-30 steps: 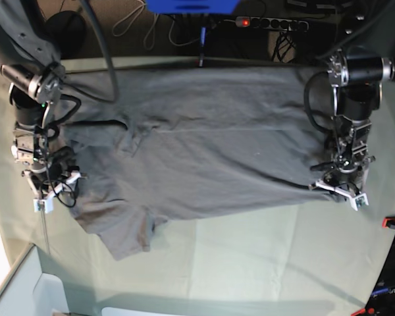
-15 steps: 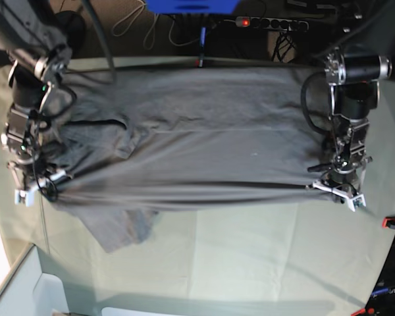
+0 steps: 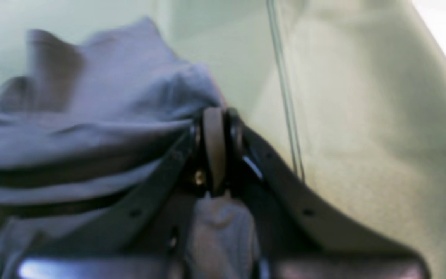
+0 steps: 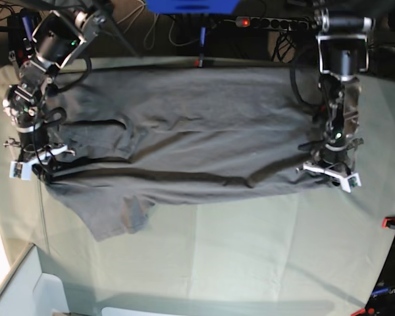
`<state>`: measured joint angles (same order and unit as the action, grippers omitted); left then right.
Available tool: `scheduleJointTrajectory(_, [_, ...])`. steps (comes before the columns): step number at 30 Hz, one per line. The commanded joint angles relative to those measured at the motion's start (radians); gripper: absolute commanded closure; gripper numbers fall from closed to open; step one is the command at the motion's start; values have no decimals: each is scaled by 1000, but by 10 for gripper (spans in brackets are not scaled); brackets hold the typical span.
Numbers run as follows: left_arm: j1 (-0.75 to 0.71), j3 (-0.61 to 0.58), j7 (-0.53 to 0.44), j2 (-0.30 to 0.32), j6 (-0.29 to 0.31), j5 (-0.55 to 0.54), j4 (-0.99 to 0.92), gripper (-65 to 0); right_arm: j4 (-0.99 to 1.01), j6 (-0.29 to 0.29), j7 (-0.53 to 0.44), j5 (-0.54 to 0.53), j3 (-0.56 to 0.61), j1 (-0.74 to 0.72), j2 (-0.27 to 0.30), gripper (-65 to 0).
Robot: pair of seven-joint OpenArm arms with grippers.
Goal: Layout the t-shirt on the table in an organized manner, then fold the t-shirt properly
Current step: 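Fold the grasped side edge over toward the opposite edge with both grippers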
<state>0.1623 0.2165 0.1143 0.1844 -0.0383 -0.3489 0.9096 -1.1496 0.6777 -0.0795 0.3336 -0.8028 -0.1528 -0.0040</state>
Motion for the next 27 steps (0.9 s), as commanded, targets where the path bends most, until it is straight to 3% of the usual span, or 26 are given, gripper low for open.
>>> scheduleJointTrajectory(1, [-10, 2, -28, 13, 1, -17, 58, 0, -31, 20, -29, -17, -10, 0, 3, 0])
scheduleJointTrajectory(11, [-249, 2, -28, 65, -1, -163, 441, 0, -50, 20, -33, -18, -8, 98, 2, 0])
scheduleJointTrajectory(17, [-318, 4, -28, 80, -1, -241, 518, 0, -89, 20, -30, -175, 0, 169, 34, 0])
scheduleJointTrajectory(24, [-353, 71, -28, 79, 4, -250, 556, 0, -143, 20, -29, -199, -17, 197, 40, 0])
scheduleJointTrajectory(27, [-355, 85, -28, 79, 4, -250, 555, 0, -143, 20, -29, -267, -17, 224, 57, 0])
